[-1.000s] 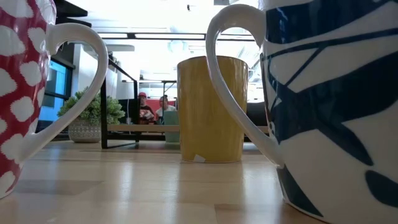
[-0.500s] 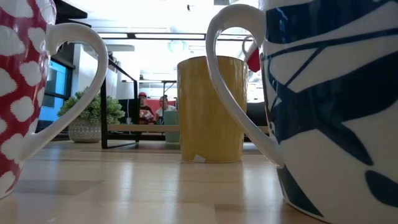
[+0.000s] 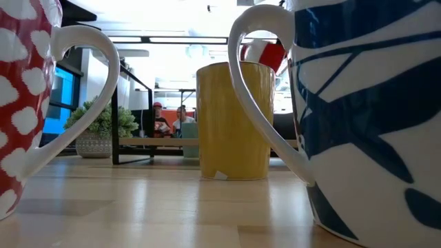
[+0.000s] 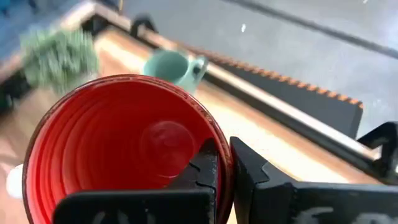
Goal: Place coffee mugs
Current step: Put the red mug on the shelf
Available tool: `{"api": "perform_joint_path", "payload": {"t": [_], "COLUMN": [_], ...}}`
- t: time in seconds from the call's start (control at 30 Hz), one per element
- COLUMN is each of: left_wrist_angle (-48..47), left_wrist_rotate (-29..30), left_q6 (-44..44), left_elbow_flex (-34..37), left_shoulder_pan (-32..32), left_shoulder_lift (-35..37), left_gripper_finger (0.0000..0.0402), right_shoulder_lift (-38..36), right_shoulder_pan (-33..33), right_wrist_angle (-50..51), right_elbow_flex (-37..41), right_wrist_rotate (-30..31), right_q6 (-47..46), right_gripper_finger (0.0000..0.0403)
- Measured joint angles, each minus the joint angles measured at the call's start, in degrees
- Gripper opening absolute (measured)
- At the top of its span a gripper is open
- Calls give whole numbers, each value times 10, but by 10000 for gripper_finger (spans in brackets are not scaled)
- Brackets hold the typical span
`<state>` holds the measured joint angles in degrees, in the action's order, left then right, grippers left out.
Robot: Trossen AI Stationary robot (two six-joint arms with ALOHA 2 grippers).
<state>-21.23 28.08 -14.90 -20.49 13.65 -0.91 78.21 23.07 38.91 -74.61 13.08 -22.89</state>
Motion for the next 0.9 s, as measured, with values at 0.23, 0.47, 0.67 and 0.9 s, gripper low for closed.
{"api": "perform_joint_path", "payload": {"t": [0.23, 0.47, 0.67, 0.9], "left_wrist_angle": [0, 0, 0, 1], "left_wrist_rotate": [-12, -12, -12, -16], "left_q6": [0, 0, 0, 0], "left_elbow_flex": [0, 0, 0, 0], "left_shoulder_pan": [0, 0, 0, 0], "left_shoulder_lift": [0, 0, 0, 0], "left_gripper_finger": [145, 145, 145, 145], "right_shoulder_lift": [98, 176, 215, 224], "right_shoulder_pan": [-56, -97, -122, -142], "right_wrist_angle": [22, 24, 26, 42], "right_elbow_flex": [-49, -73, -92, -99], "right_wrist_rotate": [-1, -26, -50, -52], "right_q6": [22, 28, 37, 37], "right_gripper_finger": [0, 0, 0, 0]}}
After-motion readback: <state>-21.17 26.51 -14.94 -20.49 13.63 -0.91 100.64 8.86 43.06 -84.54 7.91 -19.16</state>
